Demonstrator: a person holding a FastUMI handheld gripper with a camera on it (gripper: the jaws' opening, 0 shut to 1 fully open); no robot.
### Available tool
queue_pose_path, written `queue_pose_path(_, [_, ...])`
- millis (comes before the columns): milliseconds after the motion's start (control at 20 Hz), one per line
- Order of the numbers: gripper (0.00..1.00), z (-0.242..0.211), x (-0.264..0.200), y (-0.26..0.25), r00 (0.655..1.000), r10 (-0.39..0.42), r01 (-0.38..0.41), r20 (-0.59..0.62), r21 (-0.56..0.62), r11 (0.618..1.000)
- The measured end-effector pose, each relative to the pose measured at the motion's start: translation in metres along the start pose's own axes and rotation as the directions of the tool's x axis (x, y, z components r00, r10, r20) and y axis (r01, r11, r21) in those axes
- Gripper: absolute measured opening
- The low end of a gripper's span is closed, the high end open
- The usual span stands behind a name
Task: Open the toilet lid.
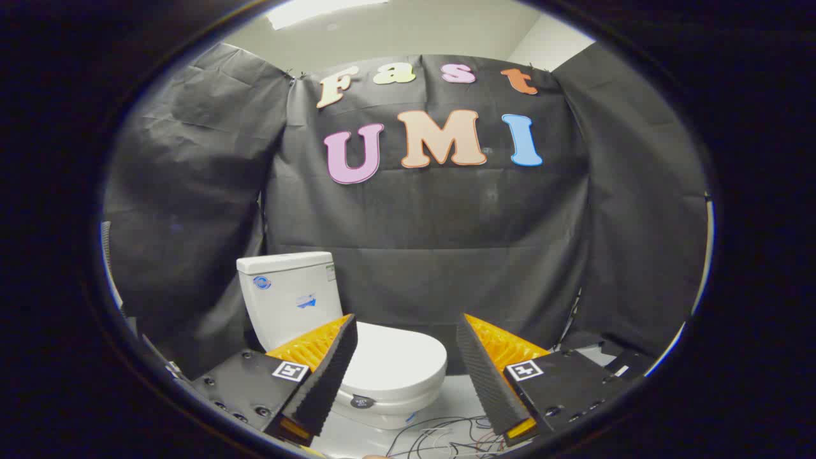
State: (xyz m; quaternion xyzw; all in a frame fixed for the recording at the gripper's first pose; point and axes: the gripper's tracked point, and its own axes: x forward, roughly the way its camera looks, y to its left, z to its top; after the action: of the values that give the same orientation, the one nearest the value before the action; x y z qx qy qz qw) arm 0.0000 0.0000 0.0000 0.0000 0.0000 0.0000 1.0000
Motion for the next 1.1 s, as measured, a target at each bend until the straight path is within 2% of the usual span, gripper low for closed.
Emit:
queue_pose_path(200, [0.97,-0.001,0.007,0.001,1.000,-0.001,0.001,0.002,-0.003,1.000])
queue_pose_path(450, [0.97,-0.008,0.046,0.004,0.999,0.011,-0.011,-0.040,-0.005,1.000])
queue_pose_path(550, [0.97,-0.016,0.051,0.005,0.997,0.013,-0.013,-0.075,-0.005,1.000])
queue_pose_path(700, [0.97,-0.013,0.058,0.007,0.998,0.022,-0.022,-0.065,-0.002,1.000])
queue_pose_path(900, [0.97,-0.010,0.073,0.020,0.996,0.074,-0.074,-0.045,0.003,0.997])
queue_pose_path(1000, [0.97,-0.010,0.081,0.030,0.994,0.104,-0.105,0.011,0.062,0.993])
queue_pose_path(1100, [0.97,-0.019,0.083,0.033,0.995,0.091,-0.095,0.033,0.131,0.987])
